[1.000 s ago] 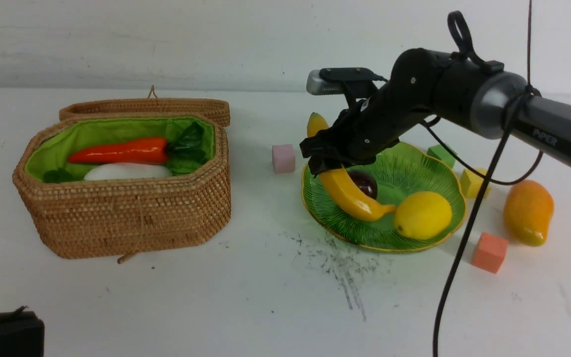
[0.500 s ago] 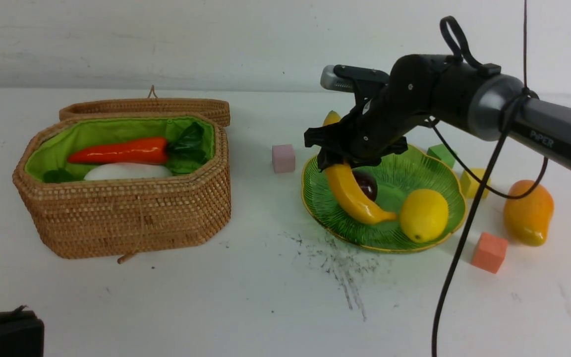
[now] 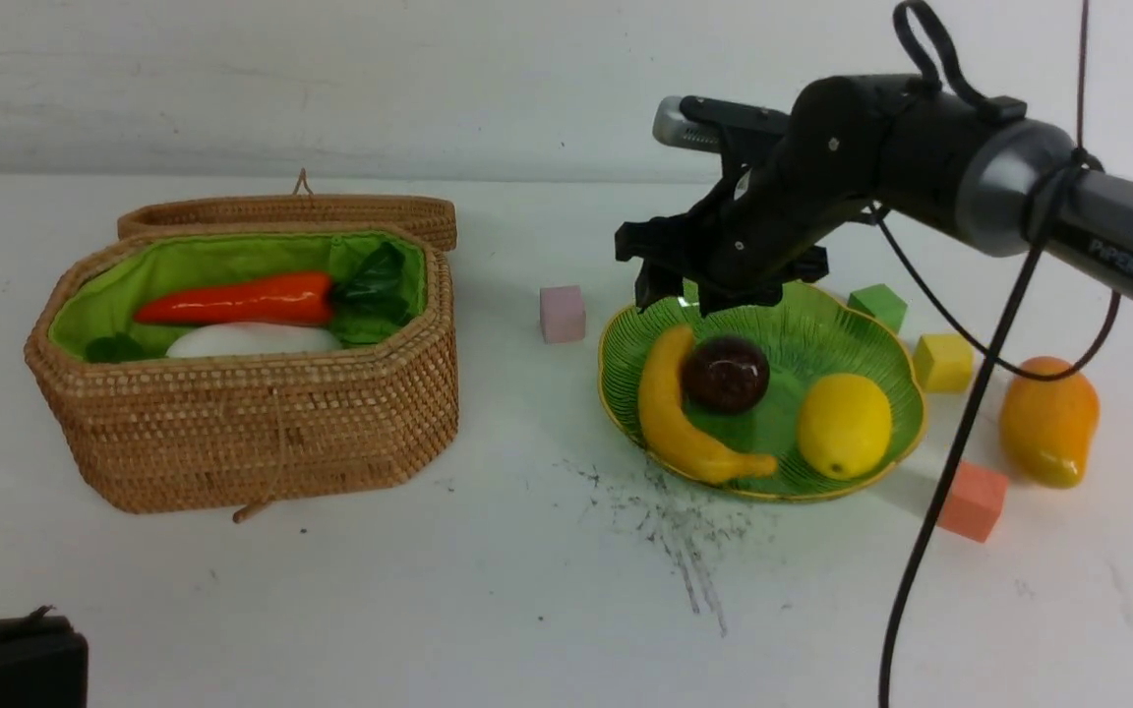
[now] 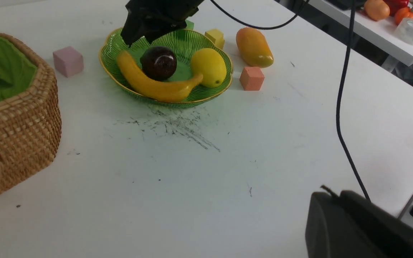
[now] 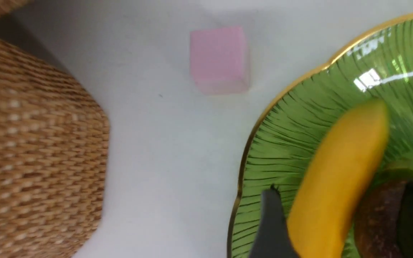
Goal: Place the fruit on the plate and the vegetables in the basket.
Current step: Use the right arm to grab a banana and put it into the right plate, then use the right arm to grab a mango and put it into the right plate
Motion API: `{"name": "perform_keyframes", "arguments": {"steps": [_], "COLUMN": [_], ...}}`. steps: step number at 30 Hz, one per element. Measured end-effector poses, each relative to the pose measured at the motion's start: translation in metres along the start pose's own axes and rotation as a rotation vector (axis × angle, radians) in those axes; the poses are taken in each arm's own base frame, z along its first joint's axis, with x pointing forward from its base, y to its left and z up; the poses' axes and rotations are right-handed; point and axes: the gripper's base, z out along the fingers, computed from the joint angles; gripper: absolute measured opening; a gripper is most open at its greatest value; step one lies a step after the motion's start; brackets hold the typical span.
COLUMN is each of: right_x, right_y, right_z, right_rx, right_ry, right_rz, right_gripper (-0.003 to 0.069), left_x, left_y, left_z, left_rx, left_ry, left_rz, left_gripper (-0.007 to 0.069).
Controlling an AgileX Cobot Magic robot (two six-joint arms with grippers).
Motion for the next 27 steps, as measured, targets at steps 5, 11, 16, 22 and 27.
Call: {"name": "perform_keyframes", "arguments": {"steps": [5, 11, 16, 22, 27], "right_x": [-0.013, -0.02, -0.014, -0.001, 0.011], "right_y": [0.0, -0.056, -0.152, -0.205, -0.224], "right_z": [-0.066, -0.113, -0.113, -0.083, -0.056], "right_rx": [0.1, 0.327, 0.421, 0.343, 0.38], "right_ry": [-0.02, 0.063, 0.223, 0.303, 0.364], "right_rz": [-0.134, -0.104, 0.173, 0.372, 0.417], "right_gripper": [0.0408, 0.0356, 0.0367, 0.052, 0.0665], "left_x": [-0.001, -0.007, -0.015, -0.017, -0.018], "left_y": [0.0, 0.0, -0.001, -0.001, 0.0], "left_z": [0.0, 0.0, -0.001, -0.002, -0.002], "left_rx": [0.0, 0.003, 0.008, 0.009, 0.004], "left_ry": [-0.014, -0.074, -0.163, -0.192, -0.194], "left_rz": [0.001, 0.001, 0.001, 0.001, 0.007], "left_gripper": [0.0022, 0.0022, 0.0023, 0.0025, 0.0029]}}
